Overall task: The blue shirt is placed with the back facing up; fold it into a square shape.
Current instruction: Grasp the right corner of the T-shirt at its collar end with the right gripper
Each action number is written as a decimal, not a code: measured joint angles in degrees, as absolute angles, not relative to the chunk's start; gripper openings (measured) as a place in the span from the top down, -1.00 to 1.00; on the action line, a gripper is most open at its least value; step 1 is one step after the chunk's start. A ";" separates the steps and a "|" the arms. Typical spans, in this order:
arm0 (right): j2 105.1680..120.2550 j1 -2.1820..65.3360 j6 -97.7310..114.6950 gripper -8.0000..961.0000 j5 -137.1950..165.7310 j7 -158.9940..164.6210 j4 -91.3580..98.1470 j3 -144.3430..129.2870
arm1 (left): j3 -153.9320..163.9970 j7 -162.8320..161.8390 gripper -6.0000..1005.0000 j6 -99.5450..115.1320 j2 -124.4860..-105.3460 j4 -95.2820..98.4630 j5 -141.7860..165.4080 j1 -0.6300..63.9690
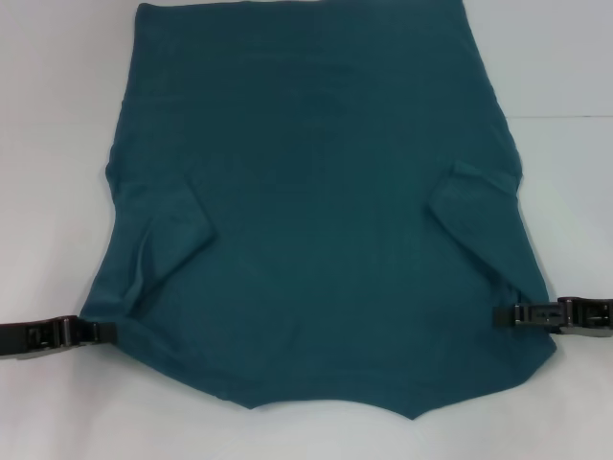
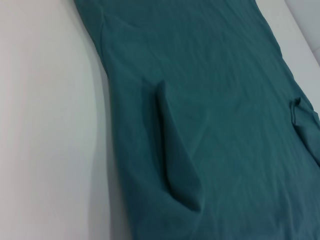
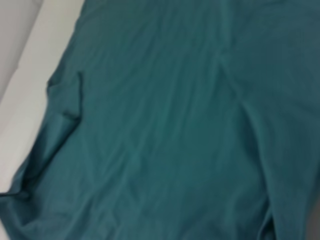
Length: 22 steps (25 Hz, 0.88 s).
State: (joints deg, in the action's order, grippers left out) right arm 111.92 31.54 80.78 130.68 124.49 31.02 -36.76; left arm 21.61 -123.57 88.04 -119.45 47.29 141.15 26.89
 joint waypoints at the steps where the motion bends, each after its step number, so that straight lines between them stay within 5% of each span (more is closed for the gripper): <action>1: 111.97 31.65 81.33 -0.80 130.63 124.38 31.03 -36.70 | 21.60 -123.57 0.97 87.99 -119.44 47.29 141.14 26.89; 22: 111.87 32.32 84.62 -0.79 130.79 127.51 30.63 -36.50 | 21.36 -122.99 0.97 87.80 -119.44 47.28 140.53 26.90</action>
